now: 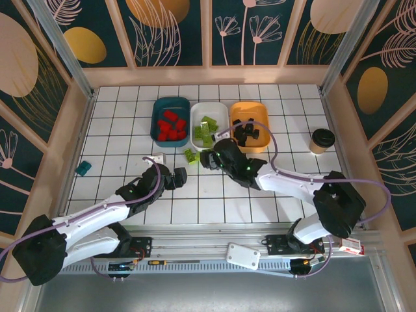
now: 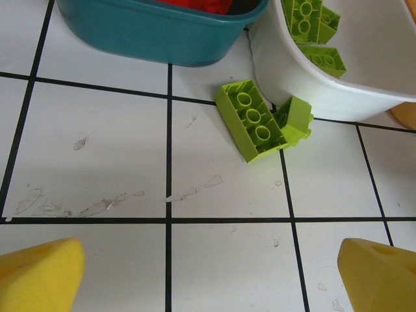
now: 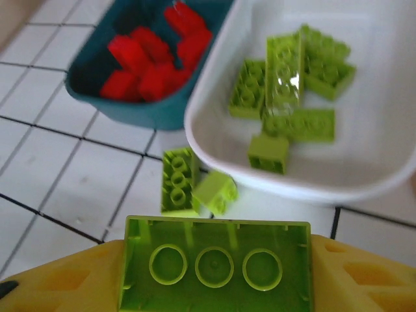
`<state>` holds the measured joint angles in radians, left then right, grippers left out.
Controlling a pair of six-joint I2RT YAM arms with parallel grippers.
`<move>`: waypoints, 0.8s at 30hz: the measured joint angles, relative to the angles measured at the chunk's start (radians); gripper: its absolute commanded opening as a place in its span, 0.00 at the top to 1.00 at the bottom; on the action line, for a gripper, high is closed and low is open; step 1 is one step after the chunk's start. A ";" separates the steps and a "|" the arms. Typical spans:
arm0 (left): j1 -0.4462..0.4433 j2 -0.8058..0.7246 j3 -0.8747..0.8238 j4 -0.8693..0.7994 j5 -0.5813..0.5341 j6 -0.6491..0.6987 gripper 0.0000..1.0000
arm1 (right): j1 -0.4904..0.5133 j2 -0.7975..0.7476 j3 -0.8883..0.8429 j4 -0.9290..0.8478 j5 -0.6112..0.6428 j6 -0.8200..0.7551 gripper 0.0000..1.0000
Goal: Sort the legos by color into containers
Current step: Place the lego in the container.
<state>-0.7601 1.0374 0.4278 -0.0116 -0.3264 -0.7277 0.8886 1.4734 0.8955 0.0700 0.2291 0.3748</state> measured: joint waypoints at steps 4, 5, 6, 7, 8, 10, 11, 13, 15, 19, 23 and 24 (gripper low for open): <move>0.000 0.002 0.000 0.000 0.001 0.000 0.01 | -0.063 0.108 0.172 0.004 -0.031 -0.029 0.39; 0.000 0.002 0.000 0.000 0.002 0.000 0.01 | -0.082 0.148 0.216 0.005 -0.040 -0.033 0.39; 0.000 0.002 0.000 0.000 0.003 0.000 0.01 | -0.105 0.194 0.261 0.008 -0.047 -0.037 0.39; 0.000 0.002 0.000 0.000 0.003 0.000 0.01 | -0.125 0.240 0.303 0.009 -0.055 -0.038 0.39; 0.000 0.002 0.000 0.000 0.003 0.000 0.01 | -0.142 0.280 0.334 0.009 -0.061 -0.040 0.39; 0.000 0.002 0.000 0.000 0.004 0.000 0.01 | -0.177 0.369 0.391 0.006 -0.076 -0.047 0.38; 0.000 0.002 0.000 0.000 0.004 0.000 0.01 | -0.187 0.397 0.407 0.000 -0.080 -0.048 0.37; 0.000 0.002 0.000 0.000 0.004 0.000 0.01 | -0.209 0.464 0.443 -0.015 -0.090 -0.051 0.34; 0.000 0.002 0.000 0.000 0.004 0.000 0.01 | -0.224 0.506 0.465 -0.026 -0.098 -0.053 0.26; 0.000 0.009 0.000 0.000 0.004 0.000 0.01 | -0.248 0.537 0.489 -0.044 -0.117 -0.043 0.04; 0.000 0.025 0.003 -0.001 0.004 0.001 0.01 | -0.259 0.535 0.500 -0.043 -0.126 -0.034 0.01; 0.000 0.031 0.007 -0.002 0.004 0.001 0.01 | -0.259 0.531 0.497 -0.043 -0.126 -0.033 0.01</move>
<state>-0.7601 1.0687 0.4347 -0.0132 -0.3225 -0.7265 0.6300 2.0041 1.3922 0.0265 0.1032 0.3420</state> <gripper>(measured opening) 0.988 0.991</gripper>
